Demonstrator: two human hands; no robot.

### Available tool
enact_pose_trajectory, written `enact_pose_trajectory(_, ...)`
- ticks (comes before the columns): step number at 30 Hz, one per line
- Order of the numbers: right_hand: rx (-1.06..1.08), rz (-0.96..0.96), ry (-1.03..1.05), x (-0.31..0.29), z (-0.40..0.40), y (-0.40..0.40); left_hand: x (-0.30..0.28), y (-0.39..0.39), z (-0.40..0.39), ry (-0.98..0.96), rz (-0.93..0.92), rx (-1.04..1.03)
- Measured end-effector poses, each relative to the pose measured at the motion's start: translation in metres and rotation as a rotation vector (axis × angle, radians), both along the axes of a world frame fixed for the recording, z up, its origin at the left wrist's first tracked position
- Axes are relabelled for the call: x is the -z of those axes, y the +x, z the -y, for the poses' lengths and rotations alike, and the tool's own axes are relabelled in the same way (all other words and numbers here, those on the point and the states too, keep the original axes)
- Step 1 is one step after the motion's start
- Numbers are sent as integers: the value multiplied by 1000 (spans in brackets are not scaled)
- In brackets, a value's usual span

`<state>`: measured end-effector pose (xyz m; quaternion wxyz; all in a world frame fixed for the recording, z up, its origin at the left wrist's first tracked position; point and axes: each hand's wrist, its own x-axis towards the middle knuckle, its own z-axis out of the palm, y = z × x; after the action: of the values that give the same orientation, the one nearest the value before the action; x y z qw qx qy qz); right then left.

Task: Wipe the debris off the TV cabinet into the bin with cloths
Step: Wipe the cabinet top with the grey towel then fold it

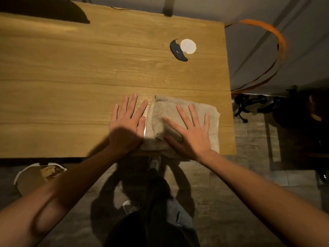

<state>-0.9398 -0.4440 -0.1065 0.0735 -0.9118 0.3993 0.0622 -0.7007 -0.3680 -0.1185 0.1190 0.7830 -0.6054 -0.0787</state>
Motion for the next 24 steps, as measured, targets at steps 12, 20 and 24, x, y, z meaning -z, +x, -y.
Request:
enact_pose_trajectory(12, -490, 67, -37, 3, 116, 45, 9, 5, -2, -46, 29, 38)
enact_pose_trajectory(20, 393, 150, 54, -5, 104, 40, -4, 8, -2, 6, -17, 41)
enact_pose_trajectory(24, 701, 152, 71, -3, 70, 28, -5, 5, -3, 17, -55, 28)
